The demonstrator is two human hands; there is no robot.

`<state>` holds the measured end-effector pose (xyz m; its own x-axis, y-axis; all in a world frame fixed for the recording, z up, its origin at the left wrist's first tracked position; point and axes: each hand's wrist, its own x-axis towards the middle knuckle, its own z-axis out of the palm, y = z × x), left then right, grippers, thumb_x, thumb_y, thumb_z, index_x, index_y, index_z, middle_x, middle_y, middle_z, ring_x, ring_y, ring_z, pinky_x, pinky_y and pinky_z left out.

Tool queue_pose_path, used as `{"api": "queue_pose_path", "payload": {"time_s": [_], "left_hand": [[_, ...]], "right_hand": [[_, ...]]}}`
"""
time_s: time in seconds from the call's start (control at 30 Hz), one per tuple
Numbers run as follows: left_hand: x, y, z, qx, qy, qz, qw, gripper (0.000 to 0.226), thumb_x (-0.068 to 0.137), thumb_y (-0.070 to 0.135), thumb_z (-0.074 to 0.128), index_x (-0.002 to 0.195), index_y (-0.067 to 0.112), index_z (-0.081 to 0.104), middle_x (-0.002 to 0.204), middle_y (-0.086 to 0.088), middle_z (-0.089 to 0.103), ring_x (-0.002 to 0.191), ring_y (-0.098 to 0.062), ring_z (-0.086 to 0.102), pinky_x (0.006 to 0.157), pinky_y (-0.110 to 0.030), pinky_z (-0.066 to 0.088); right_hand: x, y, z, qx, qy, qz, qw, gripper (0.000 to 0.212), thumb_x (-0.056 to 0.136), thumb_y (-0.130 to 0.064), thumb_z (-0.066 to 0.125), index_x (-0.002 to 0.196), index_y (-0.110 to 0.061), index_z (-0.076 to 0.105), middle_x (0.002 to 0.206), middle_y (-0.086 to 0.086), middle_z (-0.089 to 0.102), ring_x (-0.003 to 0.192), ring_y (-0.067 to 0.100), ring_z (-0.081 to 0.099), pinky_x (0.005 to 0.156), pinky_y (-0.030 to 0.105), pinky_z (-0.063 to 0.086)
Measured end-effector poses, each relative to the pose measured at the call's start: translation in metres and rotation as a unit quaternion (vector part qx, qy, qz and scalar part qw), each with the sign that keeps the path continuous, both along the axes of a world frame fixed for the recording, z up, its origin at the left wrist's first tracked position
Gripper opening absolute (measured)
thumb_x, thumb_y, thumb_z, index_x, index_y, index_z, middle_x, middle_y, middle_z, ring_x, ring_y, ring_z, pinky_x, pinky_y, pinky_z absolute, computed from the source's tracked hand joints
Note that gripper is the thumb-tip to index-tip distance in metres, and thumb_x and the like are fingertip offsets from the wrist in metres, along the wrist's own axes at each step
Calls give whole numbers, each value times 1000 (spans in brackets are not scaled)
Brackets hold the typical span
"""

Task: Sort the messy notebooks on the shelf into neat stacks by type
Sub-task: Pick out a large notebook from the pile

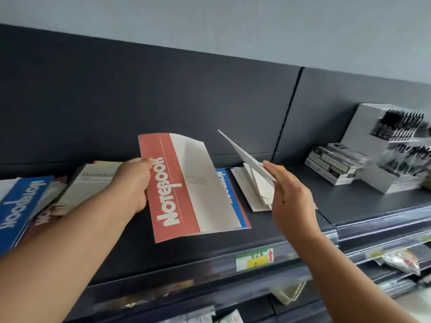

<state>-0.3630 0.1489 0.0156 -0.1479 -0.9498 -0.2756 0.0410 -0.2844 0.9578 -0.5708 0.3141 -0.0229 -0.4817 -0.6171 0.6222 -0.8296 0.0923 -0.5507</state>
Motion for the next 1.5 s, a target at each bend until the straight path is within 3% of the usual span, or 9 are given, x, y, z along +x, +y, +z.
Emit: {"api": "queue_pose_path", "payload": {"time_s": [0.13,0.53,0.8,0.9,0.97,1.1,1.3,1.4,1.5], "left_hand": [[-33,3,-2,10,13,37,999,17,99,28,50,105,16,61,92,-6,67,82,-26,65,73,-41,54],[-114,22,-7,-24,34,138,990,15,99,28,49,105,18,58,89,-1,65,79,-19,64,60,-32,50],[-119,25,-8,-22,64,200,977,12,98,28,51,100,19,59,92,-1,68,83,-19,67,74,-37,56],[-121,32,-7,-22,119,214,969,11,97,22,50,99,18,61,88,0,70,78,-18,69,67,-35,57],[-123,39,-6,-28,165,200,966,14,98,17,47,100,17,61,87,-1,70,76,-16,69,63,-33,56],[-126,61,-1,-49,199,129,970,20,96,9,44,105,13,61,94,-6,71,85,-20,71,70,-34,56],[-89,76,11,-50,222,115,967,39,95,44,47,111,12,64,103,-7,74,96,-24,71,83,-41,53],[-56,75,21,15,194,98,976,63,89,65,40,101,10,67,95,-7,75,87,-23,71,79,-39,52],[-46,79,15,35,27,25,999,31,95,39,51,109,17,68,90,-6,75,80,-23,69,68,-38,49]], "right_hand": [[-46,3,-1,7,3,-18,1000,47,94,6,42,130,-18,60,123,-1,64,111,14,58,87,3,32],[-163,-15,-37,150,80,-2,985,55,88,8,43,135,-18,56,143,-1,52,126,25,51,94,27,41],[-162,-33,-44,465,233,152,840,32,93,-45,11,110,-41,37,111,5,49,115,32,48,92,40,42],[-154,-31,-34,321,23,153,934,40,99,-49,32,120,-29,59,121,-5,59,120,20,49,100,36,38],[-134,-29,-20,241,-176,196,934,26,99,-45,41,104,-31,62,106,-13,63,104,14,57,94,34,44],[-96,-38,3,190,-623,287,702,33,96,-43,51,108,-15,64,101,7,75,94,26,71,87,40,56],[-102,-51,16,149,-663,260,686,11,97,-13,56,108,-10,57,84,7,77,68,14,73,48,23,53],[-117,-56,19,205,-610,285,711,11,96,-12,55,107,-13,58,86,6,76,68,14,72,56,26,53],[-124,-66,20,269,-534,288,748,9,97,-15,55,103,-14,60,97,10,76,84,20,70,77,33,53]]}}
